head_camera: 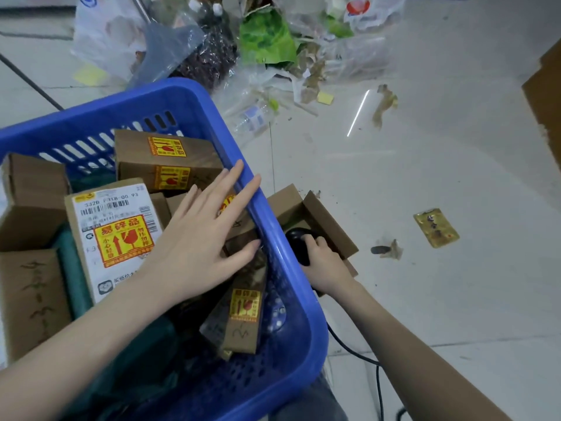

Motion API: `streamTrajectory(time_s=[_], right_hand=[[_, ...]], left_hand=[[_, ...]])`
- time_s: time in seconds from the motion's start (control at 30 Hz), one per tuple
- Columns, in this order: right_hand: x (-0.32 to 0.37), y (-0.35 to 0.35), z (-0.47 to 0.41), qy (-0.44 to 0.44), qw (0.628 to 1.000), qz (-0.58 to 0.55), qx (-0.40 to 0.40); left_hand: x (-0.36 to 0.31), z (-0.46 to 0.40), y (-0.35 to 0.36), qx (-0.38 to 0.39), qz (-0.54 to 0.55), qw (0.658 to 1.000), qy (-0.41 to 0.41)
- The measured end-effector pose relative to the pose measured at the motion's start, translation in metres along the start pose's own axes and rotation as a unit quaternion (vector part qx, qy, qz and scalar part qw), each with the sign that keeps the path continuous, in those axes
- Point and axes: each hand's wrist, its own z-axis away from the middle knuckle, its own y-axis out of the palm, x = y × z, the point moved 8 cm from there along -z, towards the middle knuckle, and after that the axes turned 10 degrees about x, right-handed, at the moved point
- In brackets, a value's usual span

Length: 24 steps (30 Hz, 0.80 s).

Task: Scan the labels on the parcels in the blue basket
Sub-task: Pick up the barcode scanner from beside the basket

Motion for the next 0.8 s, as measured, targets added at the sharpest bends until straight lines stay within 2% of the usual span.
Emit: streamTrajectory(time_s=[0.1,0.43,0.6,0.8], right_hand=[[0.004,0.001,-0.002,0.002,0.999,-0.034,0.001],[0.019,-0.050,0.033,-0.017,0.995,-0.069,-0.074],[0.048,-0.092,0.080,-0.076,0.983,-0.104,-0.133],[0.097,-0.140,0.153,-0.168,0.944,-0.185,-0.214]], left_hand=[[-0.002,0.002,-0.003,0.000,0.003,1.000,0.003],[-0.008,0.020,-0.048,-0.030,-0.024,0.999,-0.009],[-0.018,0.045,-0.092,-0.072,-0.042,0.996,-0.006],[-0.027,0.088,-0.141,-0.112,-0.044,0.992,-0.032]])
